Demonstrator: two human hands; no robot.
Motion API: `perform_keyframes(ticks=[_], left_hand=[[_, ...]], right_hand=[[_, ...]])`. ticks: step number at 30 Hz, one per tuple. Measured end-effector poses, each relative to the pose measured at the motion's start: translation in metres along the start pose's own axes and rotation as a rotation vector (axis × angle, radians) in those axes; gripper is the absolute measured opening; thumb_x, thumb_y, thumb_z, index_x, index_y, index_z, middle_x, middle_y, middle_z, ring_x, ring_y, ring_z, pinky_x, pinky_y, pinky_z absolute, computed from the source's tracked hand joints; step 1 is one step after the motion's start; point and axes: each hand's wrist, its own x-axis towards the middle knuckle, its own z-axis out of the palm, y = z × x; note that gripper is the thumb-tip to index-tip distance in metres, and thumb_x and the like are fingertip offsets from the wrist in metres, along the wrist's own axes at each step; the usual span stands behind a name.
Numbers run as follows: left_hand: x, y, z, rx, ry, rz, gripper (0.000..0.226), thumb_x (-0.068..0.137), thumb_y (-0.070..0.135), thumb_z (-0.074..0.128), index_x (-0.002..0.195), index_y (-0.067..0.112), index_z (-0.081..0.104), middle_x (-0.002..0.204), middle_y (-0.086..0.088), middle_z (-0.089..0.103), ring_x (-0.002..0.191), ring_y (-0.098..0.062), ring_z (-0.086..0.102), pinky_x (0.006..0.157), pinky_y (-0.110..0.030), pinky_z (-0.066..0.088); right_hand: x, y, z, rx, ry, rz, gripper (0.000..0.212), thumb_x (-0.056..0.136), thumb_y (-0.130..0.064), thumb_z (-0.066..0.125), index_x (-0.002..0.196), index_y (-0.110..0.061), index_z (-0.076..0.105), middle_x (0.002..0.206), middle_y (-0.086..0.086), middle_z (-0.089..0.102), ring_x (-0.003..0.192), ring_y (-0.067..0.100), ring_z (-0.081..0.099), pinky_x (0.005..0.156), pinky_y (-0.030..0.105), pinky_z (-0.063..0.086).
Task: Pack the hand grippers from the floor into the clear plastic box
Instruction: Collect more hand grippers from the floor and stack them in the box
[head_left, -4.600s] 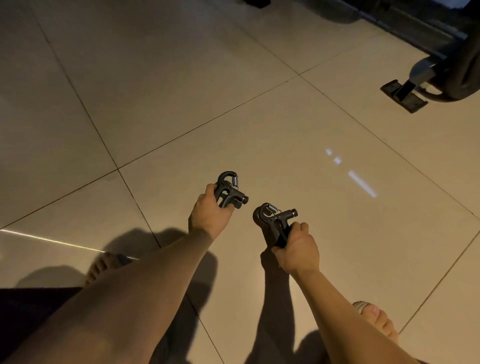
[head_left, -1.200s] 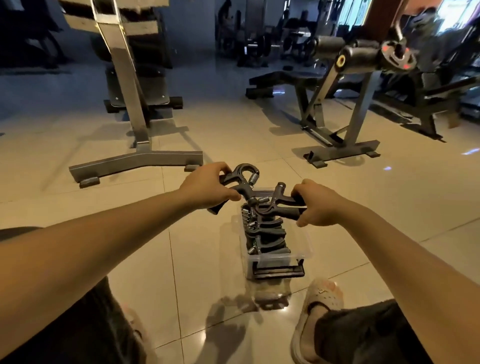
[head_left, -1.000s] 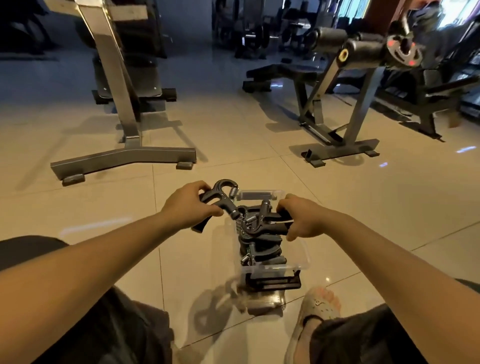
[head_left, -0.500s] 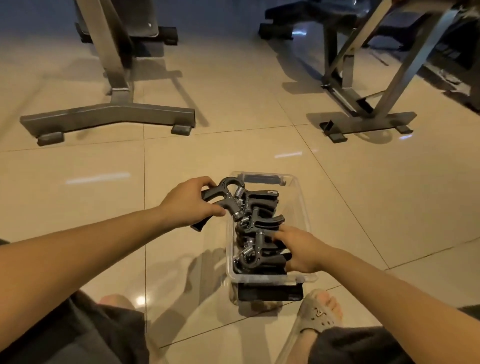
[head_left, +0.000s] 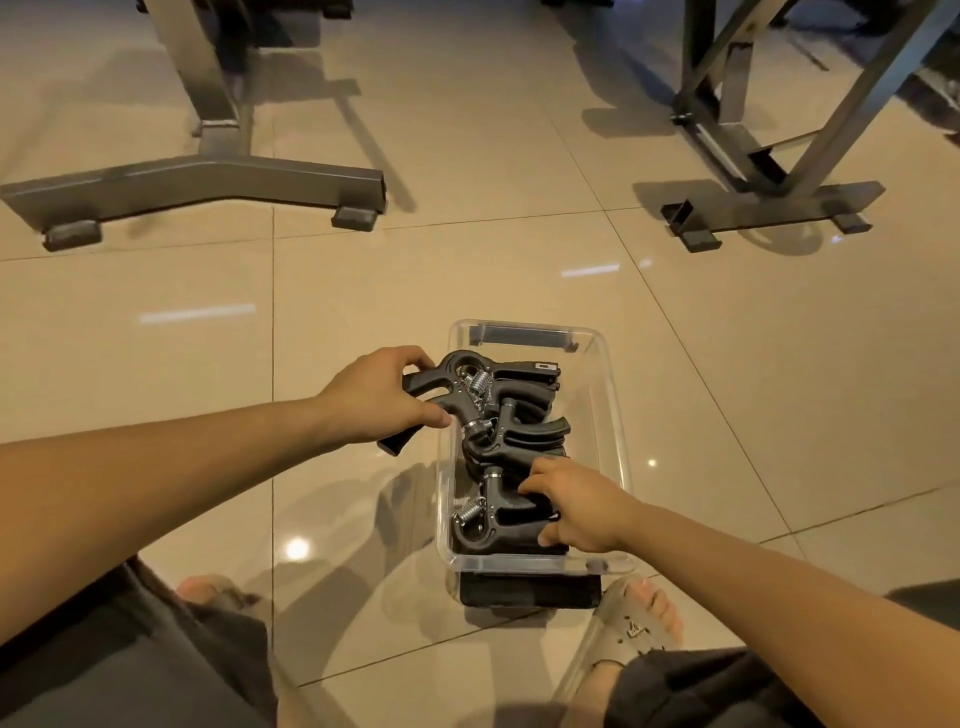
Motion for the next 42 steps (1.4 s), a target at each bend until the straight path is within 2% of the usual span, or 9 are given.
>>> perform_keyframes(ticks=[13,15,18,21,26,29,34,38,42], left_hand=[[0.014,0.005,0.009,-0.042,-0.032,-0.025,0.044,0.07,0.04,0.089,0.105,0.032,0.063,0.082,0.004,0.07,0.076,-0.02,0.068,0.073,-0.037,0.056],[0.015,0.004,0.009,-0.032,-0.021,-0.033,0.046,0.069,0.041,0.089,0.105,0.032,0.063,0.082,0.005,0.069,0.076,-0.019,0.068,0.073,-0.036,0.056],[0.017,0.004,0.01,-0.032,0.002,-0.031,0.048,0.068,0.044,0.089,0.107,0.032,0.062,0.085,0.005,0.07,0.077,-0.019,0.069,0.076,-0.039,0.059],[0.015,0.011,0.011,-0.118,0.029,0.003,0.049,0.069,0.044,0.089,0.107,0.032,0.061,0.084,0.005,0.072,0.075,-0.018,0.07,0.074,-0.039,0.06],[0.004,0.031,0.014,-0.269,0.054,0.073,0.046,0.073,0.039,0.089,0.108,0.03,0.061,0.073,0.008,0.07,0.058,-0.002,0.065,0.052,-0.017,0.048],[0.0,0.036,0.012,-0.319,0.037,0.061,0.045,0.078,0.039,0.086,0.112,0.026,0.06,0.074,0.007,0.067,0.054,0.0,0.062,0.05,-0.013,0.044],[0.003,0.041,-0.008,-0.4,0.012,0.0,0.033,0.091,0.042,0.071,0.117,0.024,0.062,0.092,-0.008,0.075,0.075,-0.014,0.069,0.071,-0.033,0.053],[0.001,0.049,-0.02,-0.396,-0.039,0.058,0.015,0.098,0.024,0.064,0.105,0.016,0.074,0.085,-0.006,0.075,0.072,-0.015,0.067,0.063,-0.026,0.051],[0.001,0.054,-0.019,-0.494,-0.069,0.019,0.016,0.098,0.015,0.065,0.104,0.002,0.071,0.081,-0.017,0.069,0.07,-0.022,0.066,0.06,-0.027,0.054]], right_hand=[[0.003,0.006,-0.004,0.043,-0.018,-0.043,0.069,0.083,-0.04,0.077,0.144,-0.021,0.051,0.132,-0.002,0.055,0.122,0.019,0.05,0.099,0.034,0.046],[0.003,0.008,-0.02,0.188,0.009,0.014,0.061,0.085,-0.042,0.075,0.138,-0.019,0.056,0.131,0.0,0.06,0.12,0.019,0.056,0.1,0.035,0.048],[0.001,0.006,-0.054,0.695,0.207,0.128,0.032,0.09,-0.04,0.072,0.111,-0.015,0.072,0.105,0.008,0.073,0.098,0.022,0.068,0.091,0.041,0.056],[0.001,-0.011,-0.083,1.123,0.277,0.163,0.03,0.097,-0.038,0.064,0.103,-0.01,0.072,0.096,0.014,0.075,0.09,0.025,0.073,0.081,0.035,0.058],[0.004,-0.031,-0.101,1.334,0.322,0.127,0.019,0.096,-0.019,0.068,0.108,-0.004,0.065,0.08,0.013,0.072,0.07,0.021,0.071,0.071,0.036,0.059],[0.005,-0.027,-0.109,1.373,0.334,0.149,0.014,0.096,-0.008,0.065,0.108,-0.001,0.064,0.079,0.014,0.069,0.066,0.019,0.066,0.064,0.031,0.059],[0.002,-0.014,-0.124,1.202,0.342,0.089,0.022,0.104,-0.014,0.053,0.109,-0.006,0.072,0.079,0.007,0.063,0.071,0.017,0.056,0.068,0.031,0.054],[-0.001,-0.018,-0.135,1.125,0.374,0.043,0.026,0.105,-0.016,0.049,0.104,-0.002,0.072,0.083,0.009,0.062,0.072,0.017,0.054,0.063,0.025,0.051],[0.003,-0.016,-0.137,1.121,0.553,0.112,0.012,0.101,-0.022,0.059,0.103,-0.012,0.066,0.077,0.005,0.062,0.063,0.012,0.056,0.066,0.033,0.047]])
